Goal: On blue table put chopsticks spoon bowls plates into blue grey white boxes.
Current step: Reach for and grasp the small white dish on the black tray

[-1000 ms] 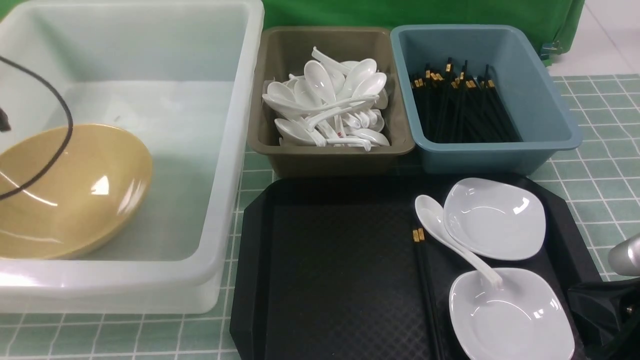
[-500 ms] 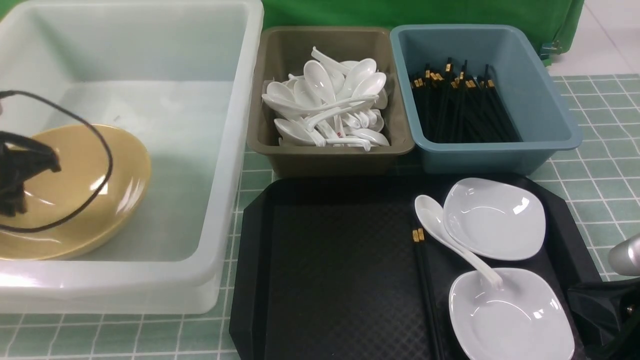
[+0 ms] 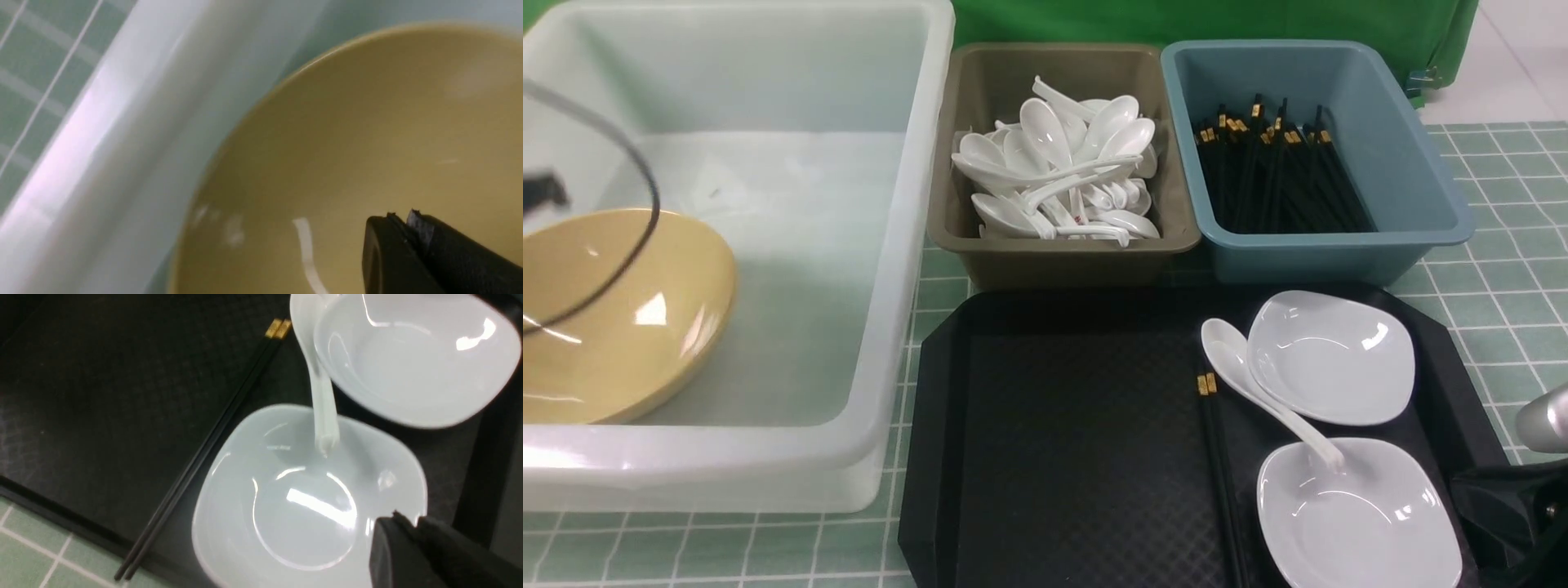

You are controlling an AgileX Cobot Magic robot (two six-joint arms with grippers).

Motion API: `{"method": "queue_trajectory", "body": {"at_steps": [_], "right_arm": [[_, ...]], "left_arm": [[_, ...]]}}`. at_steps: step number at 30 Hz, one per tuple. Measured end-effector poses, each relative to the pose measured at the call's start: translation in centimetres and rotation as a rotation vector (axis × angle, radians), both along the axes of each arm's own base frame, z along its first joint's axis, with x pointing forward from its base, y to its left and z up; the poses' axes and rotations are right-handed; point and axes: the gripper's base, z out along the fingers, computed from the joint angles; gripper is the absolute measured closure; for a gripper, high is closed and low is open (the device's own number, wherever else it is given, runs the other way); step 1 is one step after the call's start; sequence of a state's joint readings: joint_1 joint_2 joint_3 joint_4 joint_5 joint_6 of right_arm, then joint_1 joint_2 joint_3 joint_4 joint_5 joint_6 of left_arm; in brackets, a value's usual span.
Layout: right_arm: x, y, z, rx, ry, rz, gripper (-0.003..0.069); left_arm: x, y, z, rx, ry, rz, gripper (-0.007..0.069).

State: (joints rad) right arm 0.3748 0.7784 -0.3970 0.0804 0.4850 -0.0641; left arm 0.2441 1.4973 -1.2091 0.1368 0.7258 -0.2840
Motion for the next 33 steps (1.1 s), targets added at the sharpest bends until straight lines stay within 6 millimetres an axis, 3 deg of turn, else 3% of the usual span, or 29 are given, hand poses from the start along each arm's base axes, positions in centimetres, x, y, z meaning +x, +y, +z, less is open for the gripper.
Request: {"method": "queue_trajectory", "body": {"at_steps": [2,3,5,6,9,10,11,13,14,17,21,26,29,31,33], "right_arm": [[0.3,0.2,-0.4,-0.024,0.086,-0.004,0.0491],[0.4,0.2,-0.4,-0.026,0.093,-0.004,0.0486],[1.8,0.8,-0.3,-0.058,0.183,-0.002,0.039],[1.8,0.8,-0.3,-0.058,0.183,-0.002,0.0382],[4.5,1.5,-0.2,-0.092,0.268,-0.022,0.025],[4.7,1.4,-0.3,-0.092,0.272,-0.03,0.0244],[6.3,1.3,-0.8,-0.101,0.313,-0.067,0.0195],[7.3,1.1,-1.4,-0.108,0.34,-0.095,0.0176],[8.6,0.5,-2.4,-0.116,0.381,-0.135,0.0161],[9.6,0.2,-4.0,-0.119,0.444,-0.167,0.0159],[10.1,1.3,-5.9,-0.071,0.529,-0.137,0.019],[10.4,1.8,-6.2,-0.064,0.528,-0.101,0.0312],[10.3,1.8,-5.8,-0.074,0.507,-0.07,0.0449],[10.3,1.9,-4.6,-0.065,0.482,-0.048,0.0533],[10.1,1.9,-2.6,-0.077,0.451,-0.01,0.0557]], "left_arm": [[-1.8,-3.5,4.7,0.024,-0.194,-0.134,0.0602],[-2.2,-4.2,5.4,0.034,-0.224,-0.165,0.0602],[-5.3,-7.8,9.7,0.072,-0.409,-0.328,0.0602],[-5.5,-8.0,9.9,0.078,-0.418,-0.341,0.0602],[-9.7,-10.1,13.0,0.115,-0.553,-0.457,0.0602],[-9.7,-10.1,13.0,0.116,-0.552,-0.458,0.0602],[-11.7,-10.2,13.6,0.14,-0.604,-0.48,0.0602],[-13.0,-10.1,13.6,0.166,-0.635,-0.485,0.0602],[-15.0,-9.8,13.1,0.205,-0.674,-0.485,0.0602],[-17.6,-9.4,11.7,0.27,-0.727,-0.487,0.0602],[-20.8,-8.8,8.2,0.357,-0.769,-0.492,0.0602],[-22.2,-8.3,4.9,0.448,-0.724,-0.497,0.0602],[-22.8,-8.0,3.7,0.465,-0.714,-0.481,0.0602],[-23.4,-7.8,3.1,0.472,-0.722,-0.463,0.0602],[-23.9,-7.6,2.5,0.473,-0.726,-0.443,0.0602]]}}
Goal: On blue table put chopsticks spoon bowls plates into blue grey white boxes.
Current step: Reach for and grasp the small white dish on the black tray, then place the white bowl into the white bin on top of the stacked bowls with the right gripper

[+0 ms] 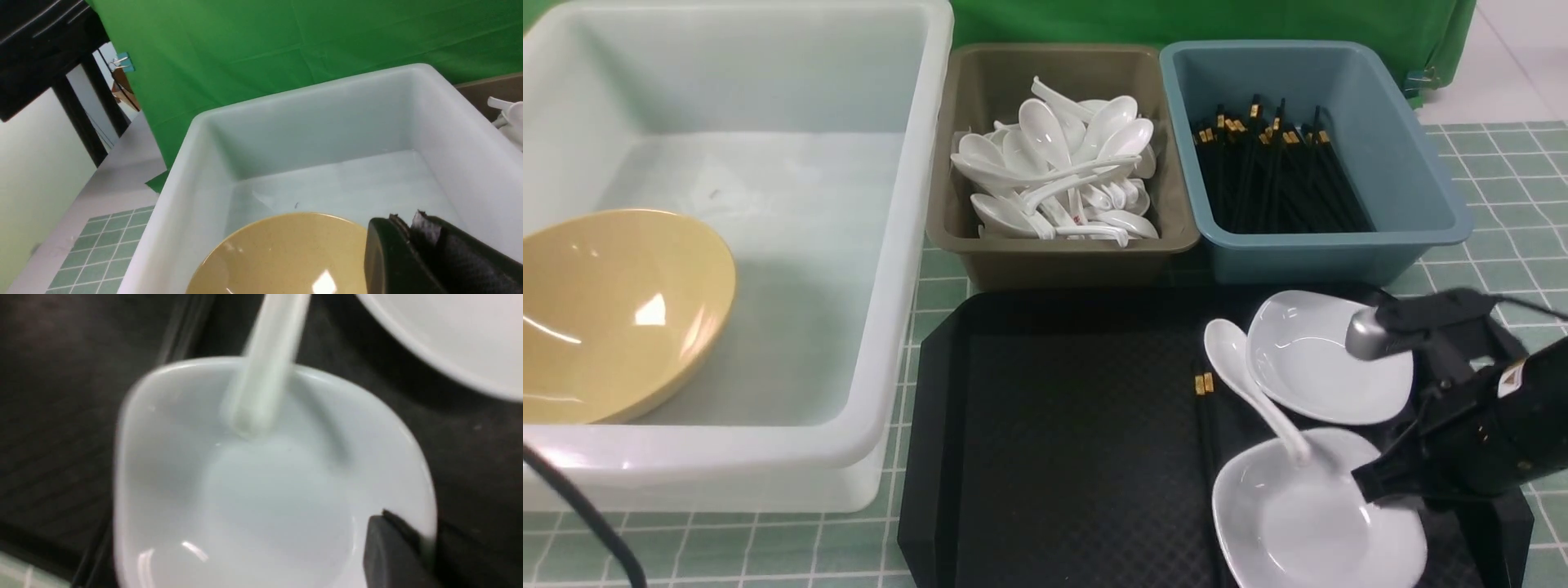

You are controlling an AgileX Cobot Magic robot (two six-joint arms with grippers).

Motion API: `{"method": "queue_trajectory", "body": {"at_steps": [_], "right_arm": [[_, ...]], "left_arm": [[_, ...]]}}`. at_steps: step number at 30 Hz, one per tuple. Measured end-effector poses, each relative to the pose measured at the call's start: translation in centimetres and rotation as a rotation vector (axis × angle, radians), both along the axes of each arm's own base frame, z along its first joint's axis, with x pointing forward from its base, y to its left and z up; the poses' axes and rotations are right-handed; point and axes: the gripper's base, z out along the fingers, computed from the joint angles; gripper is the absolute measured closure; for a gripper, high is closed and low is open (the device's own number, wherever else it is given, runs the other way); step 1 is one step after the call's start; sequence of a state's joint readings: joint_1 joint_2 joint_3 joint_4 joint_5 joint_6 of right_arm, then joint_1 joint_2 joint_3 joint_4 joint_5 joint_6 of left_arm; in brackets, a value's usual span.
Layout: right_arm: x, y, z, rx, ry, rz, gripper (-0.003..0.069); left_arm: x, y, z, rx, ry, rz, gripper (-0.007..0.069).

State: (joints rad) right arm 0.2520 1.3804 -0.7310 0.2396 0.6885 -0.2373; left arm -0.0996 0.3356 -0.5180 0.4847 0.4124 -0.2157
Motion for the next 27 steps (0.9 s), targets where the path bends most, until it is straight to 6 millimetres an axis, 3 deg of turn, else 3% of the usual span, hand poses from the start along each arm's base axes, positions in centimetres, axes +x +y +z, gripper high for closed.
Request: {"method": "queue_trajectory", "body": {"at_steps": [8,13,16,18,19,20,21,22,23,24,27], "right_arm": [[-0.6,-0.6,7.0,-0.062,-0.082,0.09,0.058],[0.6,1.4,12.6,0.045,-0.245,0.147,0.058],[1.9,5.7,16.5,0.209,-0.44,0.329,0.058],[2.7,8.9,17.9,0.288,-0.516,0.429,0.058],[3.4,11.5,18.6,0.331,-0.557,0.493,0.058],[3.6,12.4,18.3,0.336,-0.55,0.511,0.058],[4.7,16.1,18.8,0.374,-0.595,0.585,0.058],[5.5,18.3,18.5,0.384,-0.605,0.624,0.058],[6.0,18.9,17.9,0.38,-0.594,0.632,0.058],[7.2,21.9,17.6,0.386,-0.622,0.69,0.058],[10.2,27.4,15.0,0.369,-0.615,0.785,0.058]], "left_arm": [[-1.0,0.3,-1.8,-0.037,-0.046,0.023,0.0602],[-1.4,0.3,-1.7,-0.071,-0.103,0.017,0.0602],[-1.5,0.2,-1.4,-0.087,-0.136,0.004,0.0602],[-1.5,0.1,-1.3,-0.088,-0.15,-0.001,0.0602],[-1.5,0.1,-1.3,-0.092,-0.153,0.0,0.0602],[-1.5,0.1,-1.3,-0.093,-0.154,0.0,0.0602],[-1.5,0.1,-1.3,-0.098,-0.155,0.001,0.0602],[-1.5,0.1,-1.4,-0.103,-0.153,0.002,0.0602],[-1.5,0.1,-1.3,-0.107,-0.154,0.001,0.0602],[-1.4,0.1,-1.6,-0.118,-0.146,0.002,0.0602],[-1.1,0.0,-2.4,-0.128,-0.13,-0.004,0.0602]]}}
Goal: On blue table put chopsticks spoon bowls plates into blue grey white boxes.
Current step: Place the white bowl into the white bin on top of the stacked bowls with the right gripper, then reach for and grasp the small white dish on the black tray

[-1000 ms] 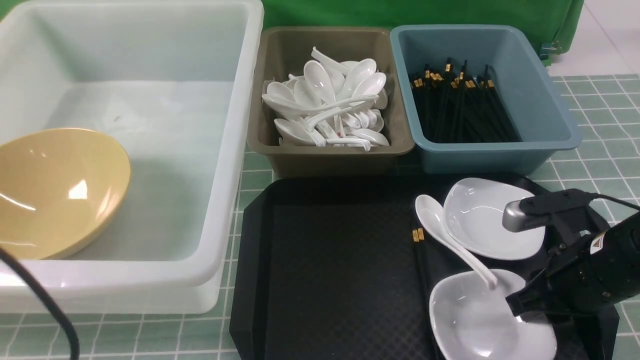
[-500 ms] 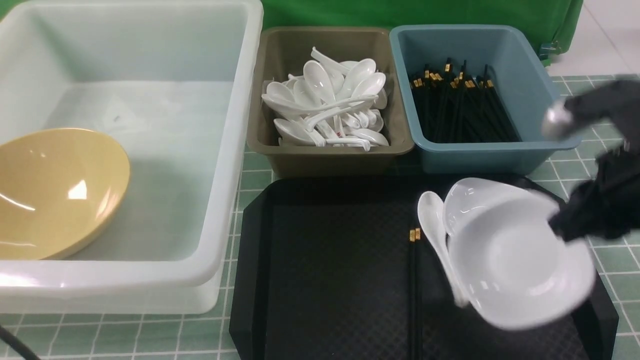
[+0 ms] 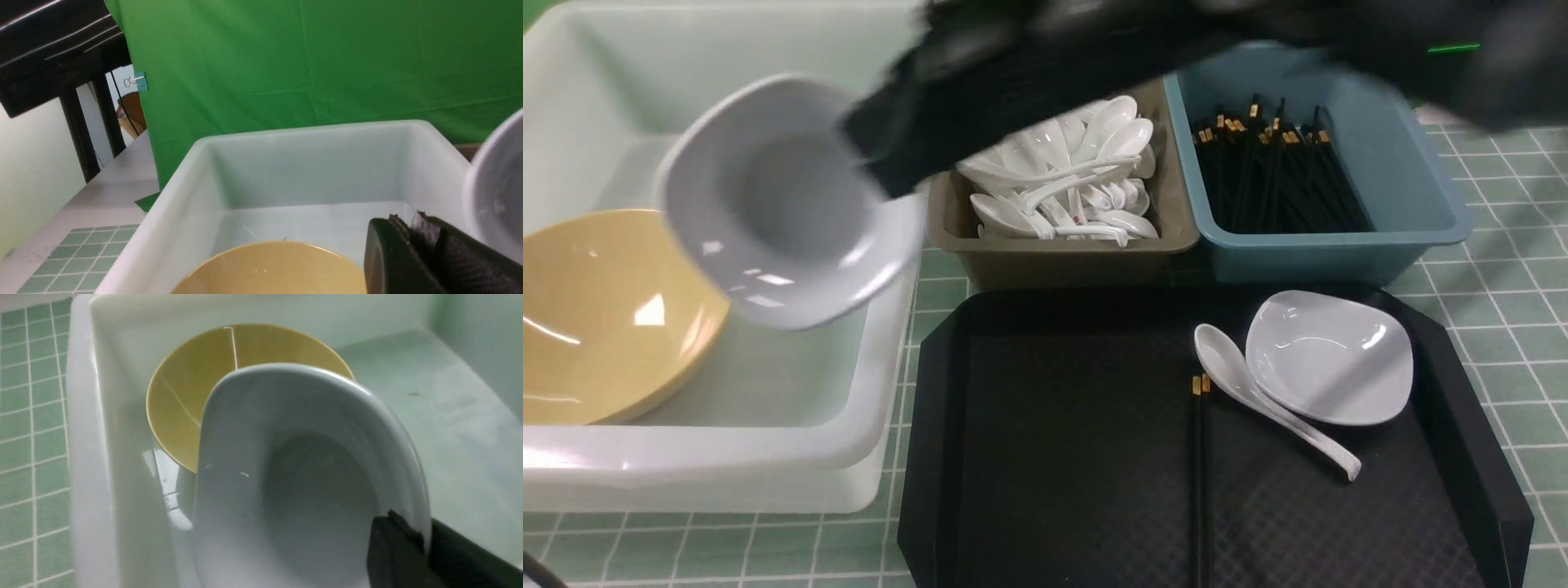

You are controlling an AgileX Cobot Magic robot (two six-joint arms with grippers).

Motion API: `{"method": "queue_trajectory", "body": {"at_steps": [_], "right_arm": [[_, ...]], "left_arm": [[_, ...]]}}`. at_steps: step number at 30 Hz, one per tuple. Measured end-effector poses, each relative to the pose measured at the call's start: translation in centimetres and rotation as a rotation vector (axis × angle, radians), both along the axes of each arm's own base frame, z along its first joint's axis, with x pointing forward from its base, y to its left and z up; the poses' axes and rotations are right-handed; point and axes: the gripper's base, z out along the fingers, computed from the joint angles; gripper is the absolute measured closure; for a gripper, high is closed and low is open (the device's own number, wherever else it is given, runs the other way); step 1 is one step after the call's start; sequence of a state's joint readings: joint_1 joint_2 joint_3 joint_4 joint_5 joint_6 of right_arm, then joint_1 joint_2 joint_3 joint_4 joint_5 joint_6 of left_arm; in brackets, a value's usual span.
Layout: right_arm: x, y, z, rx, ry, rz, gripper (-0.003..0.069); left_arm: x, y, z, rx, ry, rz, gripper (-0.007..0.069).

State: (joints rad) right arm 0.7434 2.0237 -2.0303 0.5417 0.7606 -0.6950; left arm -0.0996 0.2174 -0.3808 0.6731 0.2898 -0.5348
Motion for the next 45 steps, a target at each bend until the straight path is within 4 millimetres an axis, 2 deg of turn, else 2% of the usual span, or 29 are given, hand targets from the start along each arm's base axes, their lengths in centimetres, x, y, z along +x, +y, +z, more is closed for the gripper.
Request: {"method": "queue_trajectory", "body": {"at_steps": [3,4,7,15,19,20,23,26,28,31,32,35,37,38,39,41,43,44,45], "right_arm": [[1.9,3.2,-2.9,-0.115,-0.016,0.082,0.058],[2.1,3.5,-3.3,-0.129,-0.015,0.093,0.058],[2.7,5.4,-6.3,-0.286,-0.035,0.095,0.058],[1.9,6.1,-6.9,-0.368,-0.094,0.145,0.058],[2.0,6.2,-9.4,-0.415,-0.05,0.167,0.058],[2.1,6.3,-10.7,-0.444,-0.039,0.183,0.0579],[2.2,6.4,-11.3,-0.446,-0.035,0.184,0.0562],[2.5,6.5,-11.3,-0.427,-0.052,0.167,0.052],[2.7,6.6,-11.2,-0.407,-0.052,0.143,0.0463],[3.2,6.5,-11.3,-0.371,-0.027,0.09,0.0319],[3.3,6.5,-11.3,-0.363,-0.014,0.079,0.0297],[3.2,5.8,-10.0,-0.341,0.015,0.043,0.0216],[2.8,4.3,-7.5,-0.354,0.024,0.024,0.0195],[2.8,4.1,-7.2,-0.352,0.022,0.023,0.0194],[2.5,2.2,-4.1,-0.339,0.005,-0.004,0.019],[2.0,-0.2,-0.5,-0.305,-0.008,-0.06,0.019],[1.2,-4.6,4.5,-0.242,-0.013,-0.187,0.0188],[1.2,-5.1,4.8,-0.237,-0.008,-0.206,0.0188],[1.1,-8.2,6.8,-0.218,-0.002,-0.289,0.0188]], "left_arm": [[0.2,-0.2,-0.5,-0.013,-0.008,-0.023,0.0602],[0.2,-0.3,-0.5,-0.014,-0.011,-0.027,0.0602],[0.3,-0.4,-0.6,-0.02,-0.026,-0.045,0.0602],[0.4,-0.5,-1.1,-0.018,-0.023,-0.056,0.0602],[0.4,-0.6,-1.0,-0.018,-0.038,-0.068,0.0602],[0.4,-0.7,-0.9,-0.016,-0.046,-0.074,0.0602],[0.3,-0.7,-0.9,-0.015,-0.054,-0.079,0.0602],[0.3,-0.8,-0.8,-0.014,-0.065,-0.086,0.0602],[0.3,-0.8,-0.8,-0.013,-0.068,-0.087,0.0602],[0.2,-0.8,-0.8,-0.01,-0.072,-0.089,0.0602],[0.2,-0.8,-0.9,-0.009,-0.069,-0.089,0.0602],[0.3,-0.8,-1.2,-0.005,-0.06,-0.088,0.0602],[0.3,-0.8,-1.4,-0.004,-0.056,-0.088,0.0602],[0.3,-0.8,-1.4,-0.003,-0.056,-0.088,0.0602],[0.3,-0.8,-1.3,-0.002,-0.057,-0.088,0.0602],[0.3,-0.8,-1.3,-0.001,-0.057,-0.088,0.0602],[0.3,-0.8,-1.3,0.0,-0.057,-0.088,0.0602],[0.3,-0.8,-1.3,0.0,-0.057,-0.088,0.0602],[0.3,-0.8,-1.3,0.002,-0.059,-0.089,0.0602]]}}
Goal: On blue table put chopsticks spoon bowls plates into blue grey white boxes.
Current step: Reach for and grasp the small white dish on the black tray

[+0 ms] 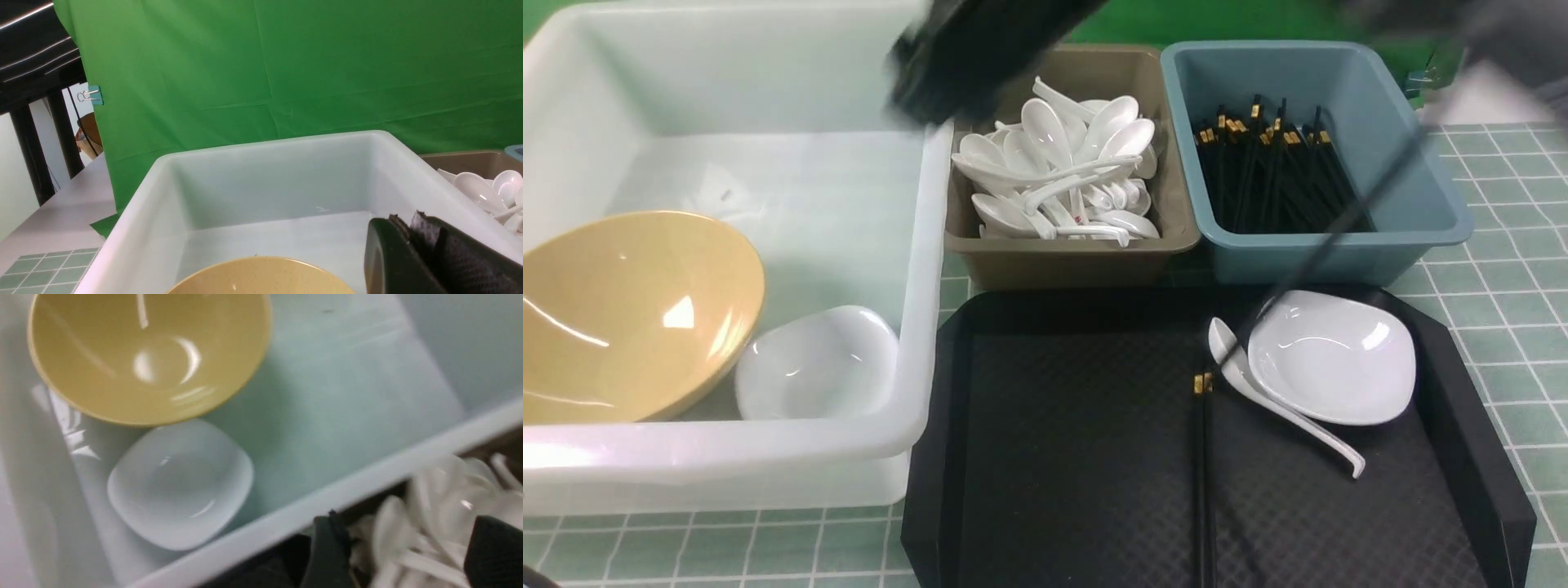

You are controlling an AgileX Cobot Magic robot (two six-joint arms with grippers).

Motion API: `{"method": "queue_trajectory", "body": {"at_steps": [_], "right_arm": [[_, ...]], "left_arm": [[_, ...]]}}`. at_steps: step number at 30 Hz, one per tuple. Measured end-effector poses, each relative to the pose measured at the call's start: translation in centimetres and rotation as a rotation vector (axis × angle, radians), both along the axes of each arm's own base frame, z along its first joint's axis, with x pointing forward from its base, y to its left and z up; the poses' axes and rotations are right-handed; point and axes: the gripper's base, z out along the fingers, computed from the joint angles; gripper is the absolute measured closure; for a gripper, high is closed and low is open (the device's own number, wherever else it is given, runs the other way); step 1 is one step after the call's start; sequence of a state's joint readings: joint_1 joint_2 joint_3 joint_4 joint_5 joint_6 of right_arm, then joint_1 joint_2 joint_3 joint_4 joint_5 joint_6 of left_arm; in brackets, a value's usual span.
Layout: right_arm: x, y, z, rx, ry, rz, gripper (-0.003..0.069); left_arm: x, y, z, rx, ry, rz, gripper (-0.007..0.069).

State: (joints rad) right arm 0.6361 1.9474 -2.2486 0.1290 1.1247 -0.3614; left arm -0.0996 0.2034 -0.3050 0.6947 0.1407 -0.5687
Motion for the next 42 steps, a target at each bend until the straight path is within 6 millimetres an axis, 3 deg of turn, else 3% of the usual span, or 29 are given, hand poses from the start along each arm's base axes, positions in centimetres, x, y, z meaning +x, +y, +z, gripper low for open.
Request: {"method": "queue_trajectory", "body": {"at_steps": [1,2,3,4,5,7,9,10,11,12,14,23,33,35,37,38,40,42], "right_arm": [[0.1,-0.9,0.0,-0.006,0.016,-0.026,0.0188],[1.0,-6.0,-0.2,-0.023,0.103,-0.182,0.0188],[1.4,-8.3,-1.5,-0.052,0.177,-0.254,0.0188],[1.6,-9.2,-1.7,-0.054,0.189,-0.279,0.0188],[2.2,-11.7,-4.3,-0.09,0.286,-0.36,0.0188],[2.4,-14.4,-7.9,-0.134,0.41,-0.439,0.0188],[1.9,-17.0,-13.0,-0.176,0.564,-0.52,0.0188],[0.9,-19.2,-17.0,-0.17,0.661,-0.587,0.0188],[0.2,-20.2,-18.9,-0.142,0.706,-0.628,0.0188],[0.1,-20.5,-19.2,-0.125,0.717,-0.642,0.0188],[-1.8,-22.2,-22.1,0.003,0.762,-0.739,0.0188],[-3.9,-23.2,-26.1,0.129,0.755,-0.872,0.0187],[-2.4,-22.1,-26.4,0.257,0.646,-0.912,0.0201],[-2.3,-21.6,-26.5,0.258,0.627,-0.9,0.0227],[-2.2,-21.1,-26.5,0.241,0.592,-0.865,0.0298],[-2.1,-20.9,-26.5,0.235,0.573,-0.851,0.036],[-2.0,-20.9,-26.4,0.231,0.557,-0.84,0.0412],[-2.1,-20.8,-25.3,0.247,0.523,-0.816,0.0538]], "left_arm": [[0.0,0.0,0.0,0.0,-0.001,-0.001,0.0602],[0.0,0.0,0.0,0.002,-0.005,-0.004,0.0602],[0.0,0.0,0.1,0.002,-0.006,-0.004,0.0602],[0.0,0.0,0.1,0.003,-0.007,-0.005,0.0602],[0.0,-0.1,0.1,0.004,-0.01,-0.006,0.0602],[0.0,-0.1,0.0,0.004,-0.008,-0.007,0.0602],[0.0,-0.1,-0.1,0.005,-0.005,-0.007,0.0602],[0.0,-0.1,-0.2,0.005,-0.002,-0.007,0.0602],[0.1,-0.1,-0.3,0.005,0.001,-0.007,0.0602],[0.1,-0.1,-0.3,0.005,0.001,-0.007,0.0602],[0.1,-0.1,-0.3,0.006,0.001,-0.007,0.0602],[0.2,-0.4,-0.6,0.01,-0.024,-0.045,0.0602],[0.2,-0.6,-0.7,0.015,-0.037,-0.063,0.0602],[0.2,-0.6,-0.7,0.015,-0.037,-0.063,0.0602],[0.2,-0.6,-0.7,0.015,-0.037,-0.063,0.0602],[0.2,-0.6,-0.7,0.016,-0.037,-0.063,0.0602],[0.2,-0.6,-0.7,0.019,-0.037,-0.062,0.0602],[0.2,-0.6,-0.7,0.02,-0.038,-0.063,0.0602]]}}
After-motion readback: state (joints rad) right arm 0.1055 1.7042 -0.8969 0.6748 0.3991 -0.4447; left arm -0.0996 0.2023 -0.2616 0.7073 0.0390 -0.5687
